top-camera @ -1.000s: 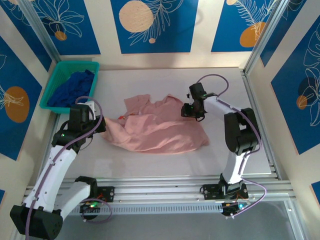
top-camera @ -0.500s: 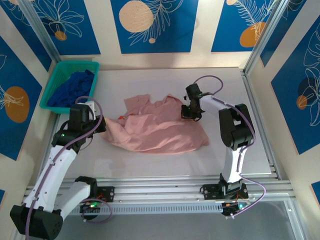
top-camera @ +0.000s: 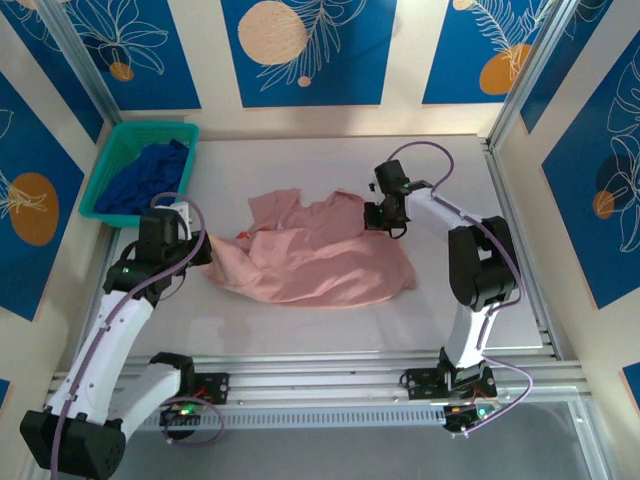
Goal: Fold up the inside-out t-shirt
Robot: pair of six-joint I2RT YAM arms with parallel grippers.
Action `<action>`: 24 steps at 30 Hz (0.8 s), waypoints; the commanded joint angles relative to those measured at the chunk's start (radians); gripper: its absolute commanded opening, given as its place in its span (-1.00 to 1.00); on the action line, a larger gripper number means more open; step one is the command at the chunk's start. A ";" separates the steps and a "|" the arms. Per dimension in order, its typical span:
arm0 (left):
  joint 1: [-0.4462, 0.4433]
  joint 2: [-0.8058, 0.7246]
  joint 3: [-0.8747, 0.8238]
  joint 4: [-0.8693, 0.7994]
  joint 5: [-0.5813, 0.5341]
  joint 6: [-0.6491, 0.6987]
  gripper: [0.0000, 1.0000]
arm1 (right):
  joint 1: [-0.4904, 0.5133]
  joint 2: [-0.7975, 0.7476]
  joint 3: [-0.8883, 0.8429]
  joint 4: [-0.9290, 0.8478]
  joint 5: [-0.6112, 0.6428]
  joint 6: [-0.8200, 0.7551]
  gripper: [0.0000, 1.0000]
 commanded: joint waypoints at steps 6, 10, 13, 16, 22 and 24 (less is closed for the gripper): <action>0.012 -0.011 0.049 -0.020 -0.033 0.005 -1.00 | 0.004 -0.025 0.012 -0.093 0.190 -0.051 -0.85; 0.057 -0.027 0.114 -0.064 -0.073 0.014 -1.00 | 0.019 -0.033 -0.006 -0.103 0.187 -0.047 -0.81; 0.127 -0.024 0.185 -0.091 -0.060 0.043 -1.00 | 0.031 -0.020 -0.011 -0.095 0.175 -0.037 -0.67; 0.177 -0.001 0.232 -0.102 -0.018 0.062 -1.00 | 0.033 0.003 -0.002 -0.103 0.174 -0.024 -0.39; 0.188 0.013 0.195 -0.074 0.032 0.051 -1.00 | 0.024 -0.050 -0.121 -0.061 0.045 0.031 -0.10; 0.188 0.013 0.181 -0.065 0.034 0.051 -1.00 | 0.025 -0.057 -0.166 -0.051 -0.008 0.055 -0.05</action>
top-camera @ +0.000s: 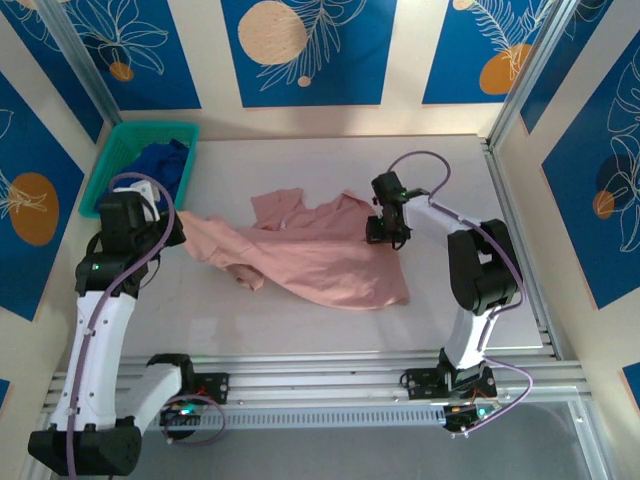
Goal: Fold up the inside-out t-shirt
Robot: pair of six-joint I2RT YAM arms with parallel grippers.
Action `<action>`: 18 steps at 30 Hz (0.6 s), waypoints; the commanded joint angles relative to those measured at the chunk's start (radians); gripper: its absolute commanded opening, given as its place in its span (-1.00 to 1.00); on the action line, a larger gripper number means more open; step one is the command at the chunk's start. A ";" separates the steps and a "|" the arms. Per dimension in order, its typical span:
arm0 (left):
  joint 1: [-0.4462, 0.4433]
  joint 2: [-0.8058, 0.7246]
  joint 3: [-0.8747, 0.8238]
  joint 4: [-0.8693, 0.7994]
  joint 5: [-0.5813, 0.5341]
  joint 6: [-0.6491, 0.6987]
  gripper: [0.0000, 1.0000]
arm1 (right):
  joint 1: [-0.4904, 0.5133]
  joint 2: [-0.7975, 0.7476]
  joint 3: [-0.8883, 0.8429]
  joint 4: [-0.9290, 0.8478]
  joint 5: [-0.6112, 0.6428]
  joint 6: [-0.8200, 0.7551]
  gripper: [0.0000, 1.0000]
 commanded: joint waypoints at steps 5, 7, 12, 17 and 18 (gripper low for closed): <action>0.020 0.009 0.007 -0.012 0.004 0.036 -1.00 | 0.012 -0.073 -0.160 -0.016 -0.112 0.090 0.03; 0.028 0.009 0.021 -0.019 0.000 0.043 -1.00 | 0.014 -0.106 -0.190 -0.030 -0.087 0.101 0.05; 0.038 0.026 0.010 -0.018 0.020 0.048 -1.00 | -0.007 -0.197 -0.195 -0.030 -0.067 0.103 0.10; 0.039 0.026 -0.028 0.002 0.035 0.046 -1.00 | -0.026 -0.178 -0.161 0.005 -0.133 0.089 0.02; 0.039 0.027 -0.030 0.003 0.037 0.046 -1.00 | -0.026 -0.161 -0.152 0.006 -0.137 0.085 -0.02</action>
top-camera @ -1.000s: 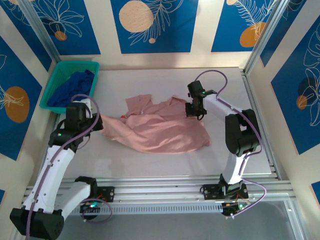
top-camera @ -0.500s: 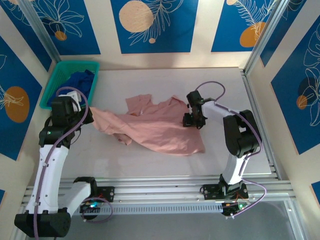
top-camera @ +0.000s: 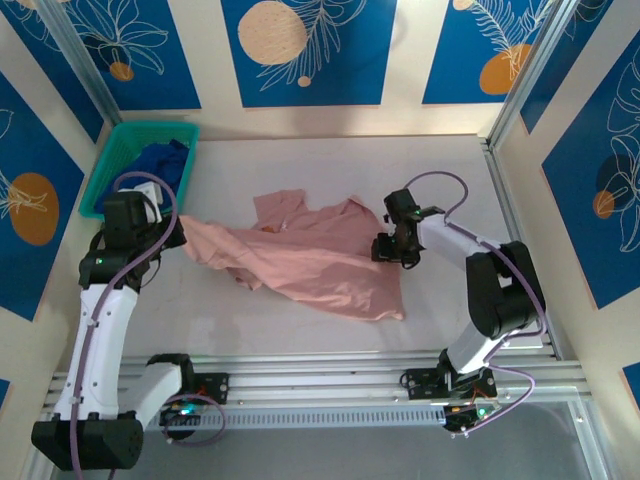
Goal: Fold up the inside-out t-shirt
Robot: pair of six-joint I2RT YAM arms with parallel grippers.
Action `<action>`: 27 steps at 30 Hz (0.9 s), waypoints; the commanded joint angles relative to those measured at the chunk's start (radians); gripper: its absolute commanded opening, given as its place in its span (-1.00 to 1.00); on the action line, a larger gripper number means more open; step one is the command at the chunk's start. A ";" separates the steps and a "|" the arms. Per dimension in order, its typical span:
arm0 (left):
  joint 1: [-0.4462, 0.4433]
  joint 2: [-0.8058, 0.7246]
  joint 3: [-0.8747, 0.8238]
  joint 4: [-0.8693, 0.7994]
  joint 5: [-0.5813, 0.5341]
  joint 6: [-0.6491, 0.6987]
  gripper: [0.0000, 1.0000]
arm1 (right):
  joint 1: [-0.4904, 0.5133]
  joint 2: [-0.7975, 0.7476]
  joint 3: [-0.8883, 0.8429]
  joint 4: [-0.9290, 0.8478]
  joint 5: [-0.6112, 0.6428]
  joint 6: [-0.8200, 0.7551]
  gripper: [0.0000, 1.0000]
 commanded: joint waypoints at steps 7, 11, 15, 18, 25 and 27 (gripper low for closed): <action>0.016 0.007 -0.015 0.015 0.043 0.015 -1.00 | 0.001 0.111 0.102 0.014 -0.058 -0.013 -0.30; 0.016 0.007 -0.021 0.017 0.049 0.016 -1.00 | 0.003 0.141 0.111 0.012 -0.040 -0.020 -0.29; 0.017 0.011 -0.025 0.024 0.057 0.015 -1.00 | -0.002 0.175 0.132 0.022 -0.035 -0.027 -0.24; 0.017 0.012 -0.025 0.022 0.060 0.019 -1.00 | -0.005 0.199 0.161 0.027 -0.032 -0.039 -0.22; 0.017 0.012 -0.029 0.025 0.065 0.023 -1.00 | -0.011 0.242 0.236 0.015 -0.011 -0.062 -0.27; 0.016 0.012 -0.029 0.024 0.065 0.025 -1.00 | -0.012 0.249 0.244 0.017 -0.016 -0.066 -0.31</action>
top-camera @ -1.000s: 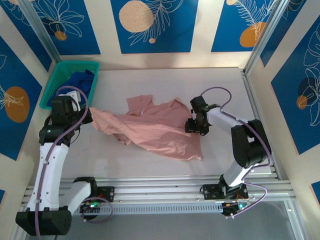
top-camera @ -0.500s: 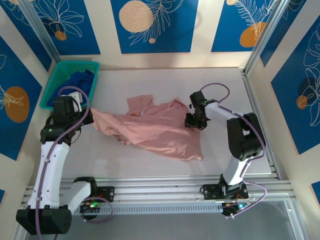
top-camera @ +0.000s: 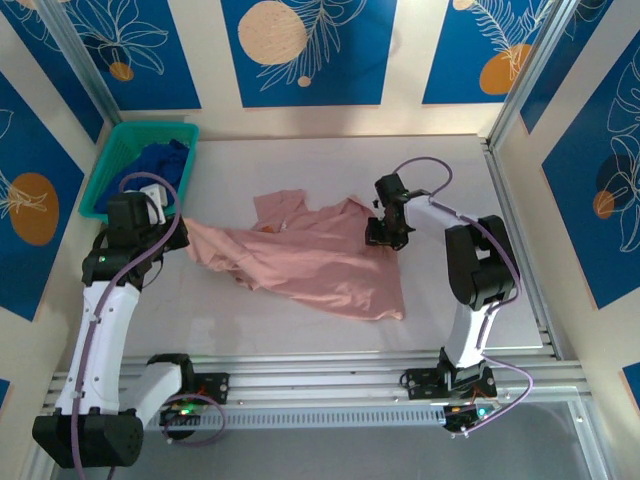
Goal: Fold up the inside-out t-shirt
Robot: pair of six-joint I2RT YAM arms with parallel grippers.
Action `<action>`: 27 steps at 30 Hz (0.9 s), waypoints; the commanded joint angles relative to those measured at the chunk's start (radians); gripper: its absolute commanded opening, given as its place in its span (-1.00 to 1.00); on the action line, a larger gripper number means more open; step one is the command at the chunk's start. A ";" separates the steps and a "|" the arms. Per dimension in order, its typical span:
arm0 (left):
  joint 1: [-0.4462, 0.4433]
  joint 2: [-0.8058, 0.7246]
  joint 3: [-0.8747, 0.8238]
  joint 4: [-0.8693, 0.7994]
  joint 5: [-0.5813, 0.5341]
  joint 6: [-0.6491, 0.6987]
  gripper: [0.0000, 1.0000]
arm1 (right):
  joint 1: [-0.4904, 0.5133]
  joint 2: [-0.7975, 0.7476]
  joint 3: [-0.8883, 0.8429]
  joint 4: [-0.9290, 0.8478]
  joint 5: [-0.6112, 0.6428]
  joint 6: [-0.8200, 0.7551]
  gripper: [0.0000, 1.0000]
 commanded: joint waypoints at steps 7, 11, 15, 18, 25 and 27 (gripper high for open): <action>0.014 0.004 -0.013 0.024 0.025 0.018 -1.00 | 0.001 0.001 0.022 0.006 -0.010 -0.029 -0.50; 0.016 0.007 -0.013 0.025 0.029 0.019 -1.00 | 0.003 -0.023 0.030 -0.005 0.024 -0.040 -0.58; 0.016 0.006 -0.015 0.025 0.029 0.021 -1.00 | 0.003 -0.041 0.040 -0.031 0.066 -0.052 -0.81; 0.016 0.006 -0.014 0.027 0.034 0.021 -1.00 | 0.004 -0.056 0.045 -0.049 0.097 -0.059 -0.85; 0.017 0.003 -0.010 0.024 0.037 0.024 -1.00 | 0.007 -0.095 0.075 -0.095 0.173 -0.084 -0.91; 0.018 0.001 -0.008 0.026 0.044 0.022 -1.00 | 0.004 -0.103 0.086 -0.104 0.195 -0.094 -0.91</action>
